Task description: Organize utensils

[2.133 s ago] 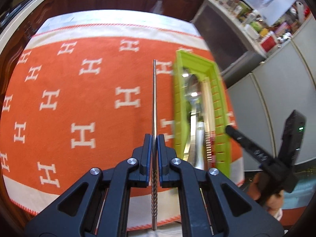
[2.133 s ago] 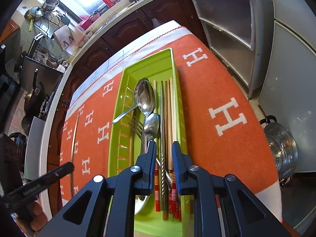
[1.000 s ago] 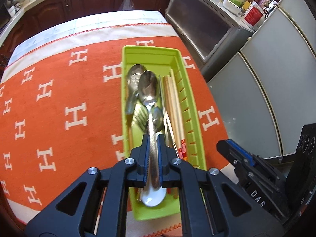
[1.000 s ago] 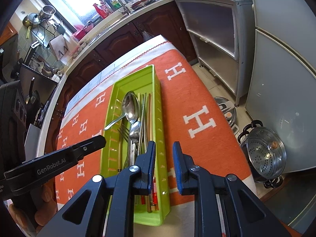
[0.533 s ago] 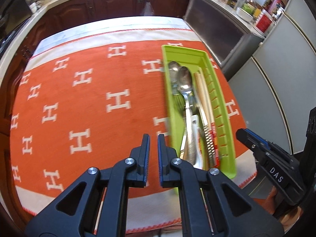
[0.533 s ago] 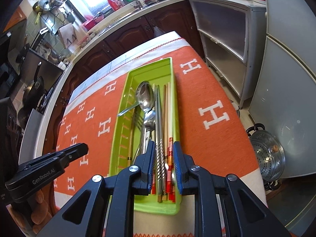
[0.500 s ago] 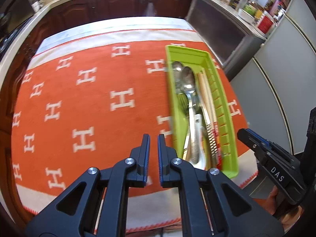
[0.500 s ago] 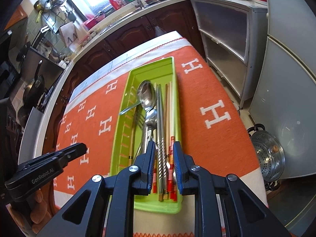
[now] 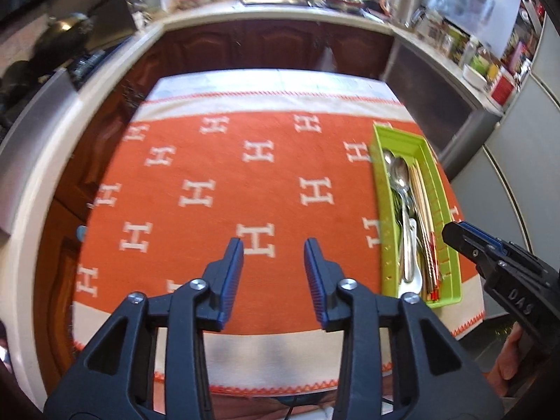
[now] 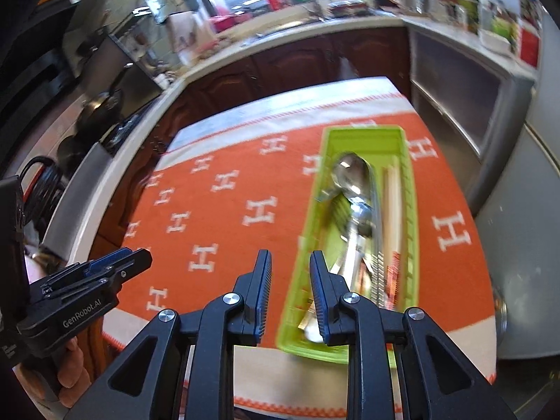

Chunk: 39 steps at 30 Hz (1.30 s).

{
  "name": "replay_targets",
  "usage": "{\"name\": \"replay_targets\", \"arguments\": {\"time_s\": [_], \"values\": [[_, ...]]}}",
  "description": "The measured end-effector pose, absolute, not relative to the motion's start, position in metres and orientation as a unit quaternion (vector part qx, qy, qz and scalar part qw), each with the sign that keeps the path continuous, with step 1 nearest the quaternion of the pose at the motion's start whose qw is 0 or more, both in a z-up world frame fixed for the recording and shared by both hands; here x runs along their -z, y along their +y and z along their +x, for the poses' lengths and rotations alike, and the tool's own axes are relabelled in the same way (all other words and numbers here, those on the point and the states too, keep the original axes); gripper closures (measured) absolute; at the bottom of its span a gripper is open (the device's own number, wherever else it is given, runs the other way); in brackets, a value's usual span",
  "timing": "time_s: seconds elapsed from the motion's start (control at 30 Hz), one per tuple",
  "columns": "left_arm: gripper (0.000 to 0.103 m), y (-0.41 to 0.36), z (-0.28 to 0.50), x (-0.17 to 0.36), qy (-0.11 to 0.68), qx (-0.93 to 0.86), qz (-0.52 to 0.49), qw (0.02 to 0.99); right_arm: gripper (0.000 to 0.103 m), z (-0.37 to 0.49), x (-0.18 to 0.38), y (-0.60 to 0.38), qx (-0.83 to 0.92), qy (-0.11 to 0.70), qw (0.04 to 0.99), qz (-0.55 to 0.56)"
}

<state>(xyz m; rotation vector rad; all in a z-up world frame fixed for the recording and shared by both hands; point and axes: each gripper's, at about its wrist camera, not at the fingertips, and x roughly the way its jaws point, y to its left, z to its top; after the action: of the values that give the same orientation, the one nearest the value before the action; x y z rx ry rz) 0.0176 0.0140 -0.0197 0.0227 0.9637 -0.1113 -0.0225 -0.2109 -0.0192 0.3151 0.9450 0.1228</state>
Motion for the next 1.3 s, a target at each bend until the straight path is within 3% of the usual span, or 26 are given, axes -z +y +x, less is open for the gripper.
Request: {"name": "replay_targets", "arguments": {"time_s": [0.2,0.33,0.47,0.63,1.3], "values": [[0.051,0.030,0.000,-0.010,0.426,0.030,0.007,0.904,0.078,-0.028,-0.020,-0.169,-0.097,0.430,0.888,0.131],[0.047,0.036,-0.010,-0.023,0.405,0.012,0.012,0.914,0.068,-0.037,-0.040,-0.149,-0.106,0.413,0.898,0.107],[0.043,0.041,-0.014,-0.030,0.393,0.001,0.011,0.919,0.065,-0.042,-0.051,-0.136,-0.103,0.403,0.904,0.096],[0.042,0.044,-0.011,-0.026,0.400,-0.006,0.006,0.916,0.057,-0.040,-0.052,-0.128,-0.108,0.405,0.902,0.100],[0.042,0.037,0.005,-0.011,0.418,0.003,0.003,0.909,0.057,-0.013,-0.030,-0.129,-0.101,0.427,0.893,0.098]]}}
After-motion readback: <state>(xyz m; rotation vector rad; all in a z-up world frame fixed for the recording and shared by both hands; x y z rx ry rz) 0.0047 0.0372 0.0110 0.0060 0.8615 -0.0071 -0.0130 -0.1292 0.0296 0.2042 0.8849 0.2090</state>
